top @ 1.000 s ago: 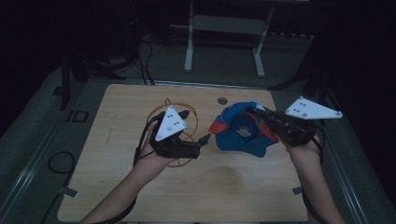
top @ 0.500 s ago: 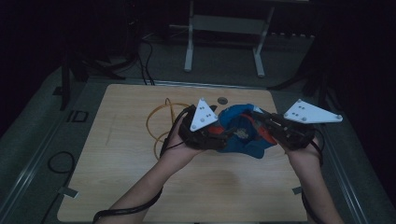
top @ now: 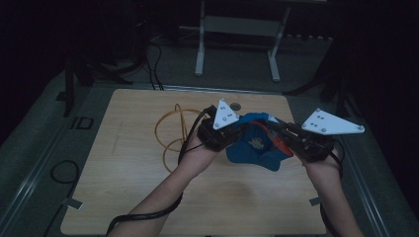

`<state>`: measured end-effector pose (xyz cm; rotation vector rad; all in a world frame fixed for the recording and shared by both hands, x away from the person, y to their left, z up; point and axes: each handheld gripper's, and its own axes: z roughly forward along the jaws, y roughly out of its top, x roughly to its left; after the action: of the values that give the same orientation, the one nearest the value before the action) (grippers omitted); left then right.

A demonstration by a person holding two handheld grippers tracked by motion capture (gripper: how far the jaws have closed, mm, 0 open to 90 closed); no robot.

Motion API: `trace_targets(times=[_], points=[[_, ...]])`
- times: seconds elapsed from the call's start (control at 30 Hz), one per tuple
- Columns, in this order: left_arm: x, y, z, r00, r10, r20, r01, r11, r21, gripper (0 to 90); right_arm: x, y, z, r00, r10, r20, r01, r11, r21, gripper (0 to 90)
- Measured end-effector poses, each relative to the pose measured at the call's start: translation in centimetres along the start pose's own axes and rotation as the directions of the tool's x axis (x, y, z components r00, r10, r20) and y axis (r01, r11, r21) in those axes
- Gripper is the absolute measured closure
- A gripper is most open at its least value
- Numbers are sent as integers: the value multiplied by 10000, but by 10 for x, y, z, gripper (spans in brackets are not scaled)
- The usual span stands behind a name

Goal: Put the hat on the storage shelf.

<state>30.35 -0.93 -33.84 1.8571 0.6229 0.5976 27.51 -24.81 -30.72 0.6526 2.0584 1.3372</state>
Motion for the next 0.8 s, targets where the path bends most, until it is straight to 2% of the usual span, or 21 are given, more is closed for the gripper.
trace_targets(times=[0.07,0.23,0.4,0.6,0.7,0.8], points=[[-2,1,0,9999,79,-129,-80,9999,-80,875,1,-1,0,10000,-24,-37,24,10000,1,879],[-5,5,-1,9981,460,-408,-465,9989,-115,886,1,-3,-2,10000,51,26,-51,10000,-34,878],[-7,12,-4,9977,401,-555,-419,9986,-316,889,4,-10,-6,9995,268,-185,-270,9996,-122,876],[-8,17,-4,9977,509,-437,-531,9973,-507,890,11,-17,-10,9987,273,-424,-277,9996,-86,859],[-7,18,-6,9978,551,-376,-575,9960,-678,890,13,-19,-12,9966,475,-674,-492,9985,-244,830],[-6,19,-8,9978,640,-193,-655,9942,-858,890,18,-20,-12,9952,418,-887,-433,9990,-150,758]])
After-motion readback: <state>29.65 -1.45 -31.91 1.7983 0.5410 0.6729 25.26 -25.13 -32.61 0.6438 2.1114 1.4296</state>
